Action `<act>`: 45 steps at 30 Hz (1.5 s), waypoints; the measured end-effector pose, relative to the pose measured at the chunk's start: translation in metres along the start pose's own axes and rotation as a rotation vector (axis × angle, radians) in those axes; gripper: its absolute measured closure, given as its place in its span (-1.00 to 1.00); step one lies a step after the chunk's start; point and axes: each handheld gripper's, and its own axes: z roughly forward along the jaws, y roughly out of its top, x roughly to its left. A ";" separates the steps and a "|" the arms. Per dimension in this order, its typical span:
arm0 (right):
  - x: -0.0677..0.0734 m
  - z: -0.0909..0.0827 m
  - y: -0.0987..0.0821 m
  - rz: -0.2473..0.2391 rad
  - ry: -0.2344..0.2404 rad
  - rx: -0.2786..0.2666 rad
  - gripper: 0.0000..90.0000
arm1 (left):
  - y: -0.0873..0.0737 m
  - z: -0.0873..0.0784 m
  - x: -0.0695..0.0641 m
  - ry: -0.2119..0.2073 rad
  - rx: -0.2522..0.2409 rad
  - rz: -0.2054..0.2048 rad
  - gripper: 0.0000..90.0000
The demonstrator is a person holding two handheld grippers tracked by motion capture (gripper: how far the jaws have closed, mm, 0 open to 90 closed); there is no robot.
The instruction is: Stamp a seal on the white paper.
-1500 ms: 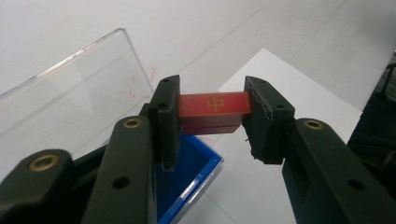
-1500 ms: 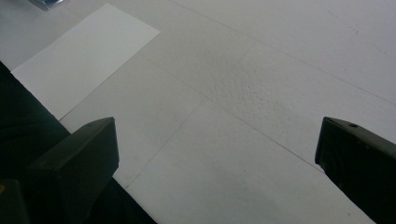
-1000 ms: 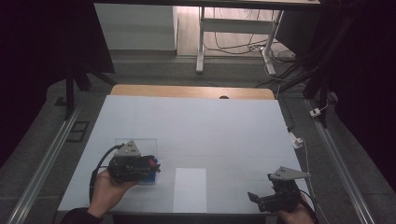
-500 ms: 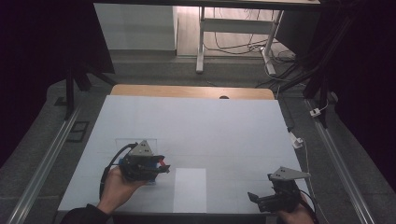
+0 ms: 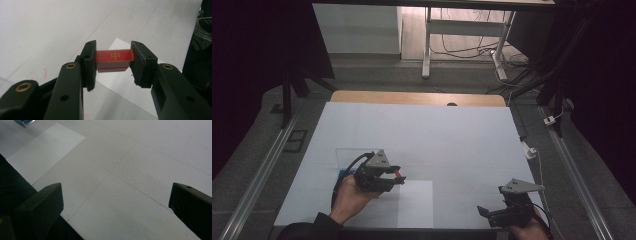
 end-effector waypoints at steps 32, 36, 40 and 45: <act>0.001 0.000 0.000 -0.003 -0.001 -0.002 -1.00 | 0.003 0.065 -0.033 -0.041 0.169 0.088 0.30; 0.001 -0.001 0.000 -0.004 0.000 -0.003 -1.00 | -0.001 0.068 -0.036 -0.039 0.178 0.100 0.29; 0.001 -0.001 0.000 -0.004 0.000 -0.004 -1.00 | -0.004 0.071 -0.035 -0.039 0.183 0.099 0.29; 0.001 -0.001 0.000 -0.004 0.000 -0.003 -1.00 | -0.005 0.072 -0.037 -0.033 0.187 0.112 0.30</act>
